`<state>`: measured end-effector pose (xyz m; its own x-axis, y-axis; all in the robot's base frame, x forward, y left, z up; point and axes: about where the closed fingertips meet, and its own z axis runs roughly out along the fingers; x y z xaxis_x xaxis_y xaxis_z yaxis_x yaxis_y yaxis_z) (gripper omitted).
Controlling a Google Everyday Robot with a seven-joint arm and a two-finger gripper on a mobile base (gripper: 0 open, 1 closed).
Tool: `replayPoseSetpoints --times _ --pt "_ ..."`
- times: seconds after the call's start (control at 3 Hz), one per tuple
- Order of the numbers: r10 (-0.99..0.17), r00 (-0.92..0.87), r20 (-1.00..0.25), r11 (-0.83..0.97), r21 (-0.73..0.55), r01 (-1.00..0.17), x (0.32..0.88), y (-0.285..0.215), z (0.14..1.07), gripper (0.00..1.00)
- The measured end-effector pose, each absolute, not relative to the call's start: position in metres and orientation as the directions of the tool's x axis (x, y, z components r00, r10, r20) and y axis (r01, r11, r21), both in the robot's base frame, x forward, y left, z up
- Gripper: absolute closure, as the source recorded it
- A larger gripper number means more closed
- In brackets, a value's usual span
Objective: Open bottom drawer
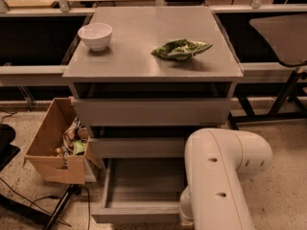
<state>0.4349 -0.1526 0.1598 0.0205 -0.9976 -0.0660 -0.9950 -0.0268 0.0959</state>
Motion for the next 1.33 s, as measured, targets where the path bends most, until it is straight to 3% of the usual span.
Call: replayPoseSetpoints --times 0.33,1.33 --pt "-0.998 0.021 -0.066 -0.027 0.096 -0.995 0.443 -0.153 0.160 1.00" --pt "-0.999 0.010 -0.051 -0.017 0.139 -0.990 0.432 -0.159 0.162 1.00"
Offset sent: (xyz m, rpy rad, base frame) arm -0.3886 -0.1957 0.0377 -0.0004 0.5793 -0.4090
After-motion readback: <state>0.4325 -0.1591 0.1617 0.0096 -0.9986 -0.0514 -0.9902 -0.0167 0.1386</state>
